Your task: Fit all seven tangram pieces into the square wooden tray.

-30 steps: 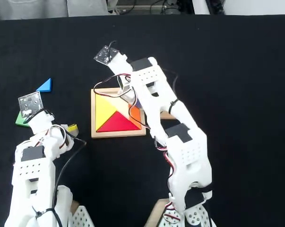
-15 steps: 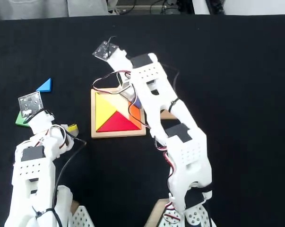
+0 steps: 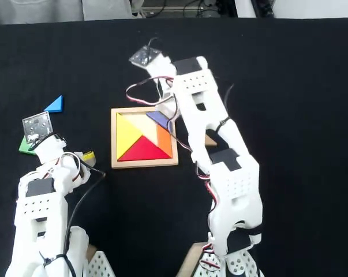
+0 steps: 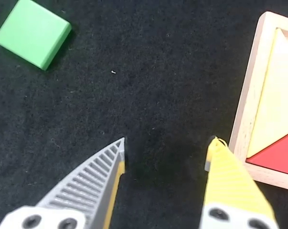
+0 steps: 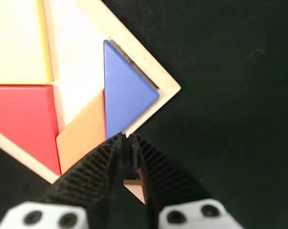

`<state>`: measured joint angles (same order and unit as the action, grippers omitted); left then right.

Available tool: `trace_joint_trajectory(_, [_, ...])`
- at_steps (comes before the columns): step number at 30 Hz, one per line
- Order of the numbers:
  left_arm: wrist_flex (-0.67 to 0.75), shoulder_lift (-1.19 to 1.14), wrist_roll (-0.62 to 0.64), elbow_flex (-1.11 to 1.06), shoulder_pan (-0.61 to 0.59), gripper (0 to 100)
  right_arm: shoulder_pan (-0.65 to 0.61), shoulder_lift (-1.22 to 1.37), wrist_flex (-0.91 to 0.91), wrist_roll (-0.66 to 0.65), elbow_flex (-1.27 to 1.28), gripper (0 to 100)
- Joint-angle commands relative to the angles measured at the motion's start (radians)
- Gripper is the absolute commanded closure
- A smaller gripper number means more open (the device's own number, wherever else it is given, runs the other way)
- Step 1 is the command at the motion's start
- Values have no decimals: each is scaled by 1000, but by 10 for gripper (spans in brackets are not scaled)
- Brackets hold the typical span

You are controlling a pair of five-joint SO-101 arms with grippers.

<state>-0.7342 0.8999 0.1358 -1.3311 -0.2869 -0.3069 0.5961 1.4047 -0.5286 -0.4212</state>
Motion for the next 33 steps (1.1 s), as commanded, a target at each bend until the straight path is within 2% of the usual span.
trace_joint_trajectory(1, [20,17,5,8,5,733,12,-12,-78,11,45,987])
trace_joint_trajectory(22, [20,17,5,8,5,733,-15,76,-120,6,16,987])
trace_joint_trajectory(33, [20,17,5,8,5,733,-12,71,31,12,-111,987])
